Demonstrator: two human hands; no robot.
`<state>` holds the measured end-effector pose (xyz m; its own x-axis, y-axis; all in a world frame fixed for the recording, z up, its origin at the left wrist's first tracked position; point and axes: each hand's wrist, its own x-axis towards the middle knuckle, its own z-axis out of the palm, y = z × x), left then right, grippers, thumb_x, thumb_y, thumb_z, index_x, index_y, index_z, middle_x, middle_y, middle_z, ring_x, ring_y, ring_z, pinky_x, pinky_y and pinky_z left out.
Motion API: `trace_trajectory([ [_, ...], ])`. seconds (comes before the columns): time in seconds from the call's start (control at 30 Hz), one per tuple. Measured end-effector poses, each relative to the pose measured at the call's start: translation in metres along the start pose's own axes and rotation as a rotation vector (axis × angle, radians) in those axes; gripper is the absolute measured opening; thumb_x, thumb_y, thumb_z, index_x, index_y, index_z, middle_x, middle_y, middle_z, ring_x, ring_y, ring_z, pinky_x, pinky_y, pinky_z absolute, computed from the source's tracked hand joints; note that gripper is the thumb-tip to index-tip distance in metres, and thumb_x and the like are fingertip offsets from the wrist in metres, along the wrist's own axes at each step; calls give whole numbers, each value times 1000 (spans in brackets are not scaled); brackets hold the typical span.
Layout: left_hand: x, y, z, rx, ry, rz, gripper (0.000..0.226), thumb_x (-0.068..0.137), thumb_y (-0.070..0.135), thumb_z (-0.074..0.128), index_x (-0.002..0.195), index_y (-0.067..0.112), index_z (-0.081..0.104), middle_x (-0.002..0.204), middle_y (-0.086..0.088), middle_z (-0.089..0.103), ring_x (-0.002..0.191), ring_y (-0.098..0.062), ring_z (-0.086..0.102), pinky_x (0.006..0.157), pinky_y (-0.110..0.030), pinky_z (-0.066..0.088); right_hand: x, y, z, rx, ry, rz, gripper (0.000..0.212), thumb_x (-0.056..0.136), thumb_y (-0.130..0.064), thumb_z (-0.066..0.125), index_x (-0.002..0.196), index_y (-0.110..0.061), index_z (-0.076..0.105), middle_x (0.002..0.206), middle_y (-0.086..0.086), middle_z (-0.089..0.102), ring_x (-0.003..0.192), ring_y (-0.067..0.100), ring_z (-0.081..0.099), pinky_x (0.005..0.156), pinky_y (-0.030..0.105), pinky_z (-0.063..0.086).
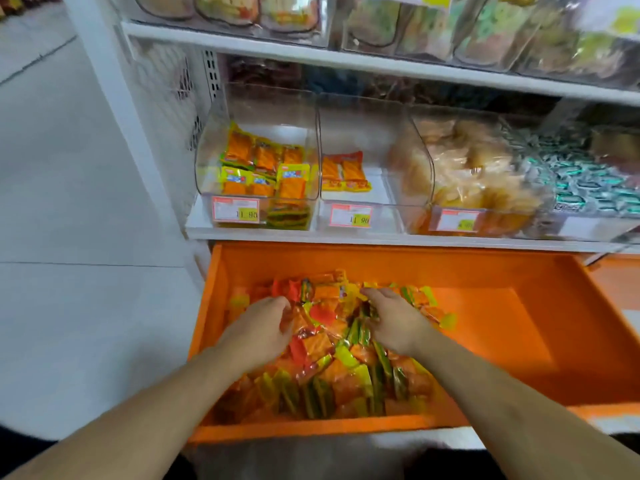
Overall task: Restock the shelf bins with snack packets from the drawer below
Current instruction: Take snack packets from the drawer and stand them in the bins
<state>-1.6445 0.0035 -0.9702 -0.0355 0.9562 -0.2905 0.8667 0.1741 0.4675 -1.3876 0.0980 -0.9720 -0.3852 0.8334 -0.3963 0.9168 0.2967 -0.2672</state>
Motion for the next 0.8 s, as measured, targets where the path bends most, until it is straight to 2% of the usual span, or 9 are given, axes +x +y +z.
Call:
trace_trajectory([
  [0.13, 23, 1, 47, 5, -175, 9, 41, 92, 35, 66, 131, 25, 59, 134, 3, 62, 123, -19, 60, 103, -37, 50, 16, 46, 23, -58, -144, 106, 80, 91, -15, 65, 162, -20, 30, 155, 18, 44, 144, 36, 44, 113, 38, 40],
  [0.27, 52, 14, 91, -62, -247, -1, 36, 91, 27, 64, 126, 25, 61, 127, 1, 66, 116, -21, 63, 91, -28, 45, 46, 75, 50, -66, -201, 125, 81, 89, -10, 64, 162, -24, 31, 159, 15, 43, 145, 34, 44, 114, 34, 41],
  [0.37, 68, 24, 119, -130, -277, 18, 32, 93, 27, 62, 124, 22, 62, 125, 1, 68, 119, -21, 62, 93, -30, 46, 73, 84, 69, -39, -196, 78, 78, 90, -12, 68, 159, -31, 37, 163, 6, 41, 149, 27, 39, 119, 29, 31],
  [0.43, 76, 26, 132, -161, -284, 22, 32, 94, 26, 62, 125, 22, 61, 126, 2, 67, 120, -19, 61, 96, -31, 46, 88, 85, 82, -73, -207, 33, 75, 90, -16, 69, 157, -33, 40, 163, 5, 41, 150, 27, 35, 124, 36, 24],
  [0.53, 85, 26, 140, -213, -288, 9, 33, 95, 25, 64, 128, 22, 62, 127, 4, 68, 119, -16, 62, 96, -28, 46, 103, 86, 103, -145, -154, -23, 67, 81, -25, 72, 144, -38, 53, 145, 1, 58, 137, 30, 47, 114, 46, 38],
  [0.63, 90, 19, 142, -264, -267, -25, 37, 92, 23, 66, 129, 28, 63, 125, 9, 70, 117, -11, 64, 99, -30, 50, 107, 83, 113, -63, -92, 2, 47, 81, -12, 67, 123, -35, 66, 116, 2, 70, 120, 28, 56, 97, 38, 48],
  [0.73, 91, 12, 142, -308, -228, -81, 31, 90, 21, 62, 119, 29, 67, 111, 13, 71, 106, -10, 67, 95, -36, 55, 110, 81, 102, 77, -95, 37, 29, 82, -12, 76, 100, -34, 69, 90, -5, 66, 98, 23, 66, 78, 30, 50],
  [0.8, 92, 14, 136, -367, -191, -110, 19, 91, 18, 61, 107, 25, 70, 101, 12, 72, 99, -11, 67, 90, -33, 56, 110, 78, 85, 179, -93, 49, 26, 83, -10, 81, 87, -32, 67, 79, -14, 62, 82, 13, 65, 69, 25, 47],
])
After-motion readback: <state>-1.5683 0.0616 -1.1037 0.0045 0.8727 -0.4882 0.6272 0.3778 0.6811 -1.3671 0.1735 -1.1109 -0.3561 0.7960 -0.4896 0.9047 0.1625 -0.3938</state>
